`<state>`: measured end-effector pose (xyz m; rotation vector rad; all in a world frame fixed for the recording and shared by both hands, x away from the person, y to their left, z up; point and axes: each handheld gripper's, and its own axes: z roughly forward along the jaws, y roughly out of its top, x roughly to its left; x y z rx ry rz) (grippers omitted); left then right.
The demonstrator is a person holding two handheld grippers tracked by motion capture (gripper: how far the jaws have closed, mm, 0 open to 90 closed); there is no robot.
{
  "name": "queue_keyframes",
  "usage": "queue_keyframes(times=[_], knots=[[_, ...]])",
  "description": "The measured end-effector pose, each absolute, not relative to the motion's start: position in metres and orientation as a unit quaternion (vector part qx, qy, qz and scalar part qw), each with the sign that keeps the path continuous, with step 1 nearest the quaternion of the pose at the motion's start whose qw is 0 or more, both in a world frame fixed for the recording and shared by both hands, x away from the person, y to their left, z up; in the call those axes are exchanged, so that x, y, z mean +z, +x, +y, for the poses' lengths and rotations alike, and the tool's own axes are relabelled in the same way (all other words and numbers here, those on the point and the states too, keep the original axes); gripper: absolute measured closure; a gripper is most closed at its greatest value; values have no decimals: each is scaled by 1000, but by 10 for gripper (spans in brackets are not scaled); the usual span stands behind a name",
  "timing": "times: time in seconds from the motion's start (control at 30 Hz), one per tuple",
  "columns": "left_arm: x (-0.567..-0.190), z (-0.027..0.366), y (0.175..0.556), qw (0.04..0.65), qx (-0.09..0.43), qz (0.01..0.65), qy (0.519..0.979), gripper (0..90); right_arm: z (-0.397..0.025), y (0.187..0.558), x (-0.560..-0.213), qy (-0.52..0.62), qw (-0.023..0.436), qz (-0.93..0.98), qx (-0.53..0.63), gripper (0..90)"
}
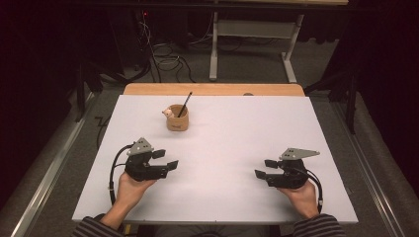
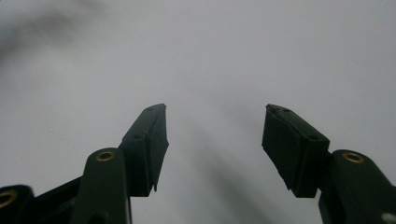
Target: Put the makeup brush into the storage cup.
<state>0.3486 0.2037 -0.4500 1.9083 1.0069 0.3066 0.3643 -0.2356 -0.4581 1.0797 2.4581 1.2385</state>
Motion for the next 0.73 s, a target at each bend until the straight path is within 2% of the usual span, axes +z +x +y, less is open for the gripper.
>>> queue_keyframes(times=[0.73], knots=[[-453, 205, 349, 457, 136, 411, 777, 336, -236, 364, -458, 364, 94, 826, 420, 417]])
